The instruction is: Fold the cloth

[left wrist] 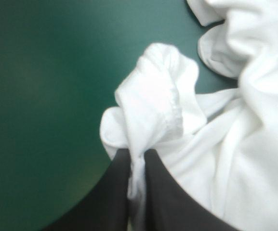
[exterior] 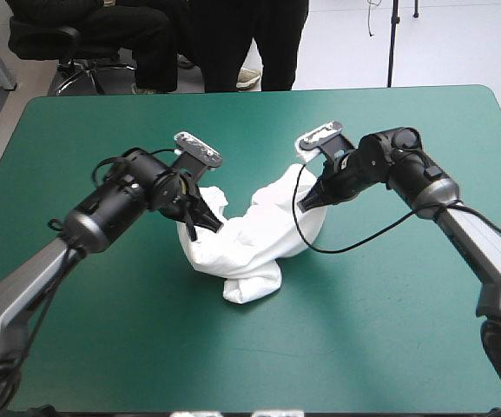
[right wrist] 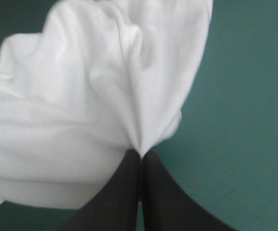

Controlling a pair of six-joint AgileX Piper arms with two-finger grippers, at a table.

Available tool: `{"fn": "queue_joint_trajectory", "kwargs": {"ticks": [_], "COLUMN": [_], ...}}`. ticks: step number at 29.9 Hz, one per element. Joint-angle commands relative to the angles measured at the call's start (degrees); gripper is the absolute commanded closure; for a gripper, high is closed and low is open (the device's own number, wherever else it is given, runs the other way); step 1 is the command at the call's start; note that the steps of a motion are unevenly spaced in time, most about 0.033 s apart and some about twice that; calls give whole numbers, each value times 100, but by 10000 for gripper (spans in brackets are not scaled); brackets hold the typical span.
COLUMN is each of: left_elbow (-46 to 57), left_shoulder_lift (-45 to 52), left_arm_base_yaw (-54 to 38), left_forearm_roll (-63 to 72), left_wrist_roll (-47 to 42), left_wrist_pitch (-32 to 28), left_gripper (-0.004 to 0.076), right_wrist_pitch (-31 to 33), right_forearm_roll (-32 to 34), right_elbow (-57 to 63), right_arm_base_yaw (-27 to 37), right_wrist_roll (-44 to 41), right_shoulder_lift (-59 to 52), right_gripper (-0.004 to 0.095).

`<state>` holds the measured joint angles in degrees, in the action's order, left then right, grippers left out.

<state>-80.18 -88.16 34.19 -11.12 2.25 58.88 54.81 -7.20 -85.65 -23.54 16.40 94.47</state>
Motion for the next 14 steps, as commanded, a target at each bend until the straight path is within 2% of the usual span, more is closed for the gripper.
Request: {"fn": "queue_joint_trajectory", "kwargs": {"ticks": [1,7,14], "left_elbow": [-167,-868,-2091], "left_shoulder_lift": [864,1691,2070], "left_arm_base_yaw": [9,9,9], "left_forearm_roll": [-183,-364,-408], "left_wrist_roll": [-106,-106,-60], "left_wrist_pitch": [-118,26,327], "left_gripper": [741,741,741], "right_wrist_pitch": [-19,223,366], "right_forearm_roll": [49,49,12], "right_elbow": [-622,-1685,-2570], "right_arm_base_yaw": [12,12,12], "right_wrist_roll": [-139,-274,-300], "right_shoulder_lift": [-646,-1189,-1611], "right_gripper": [925,925,925]}}
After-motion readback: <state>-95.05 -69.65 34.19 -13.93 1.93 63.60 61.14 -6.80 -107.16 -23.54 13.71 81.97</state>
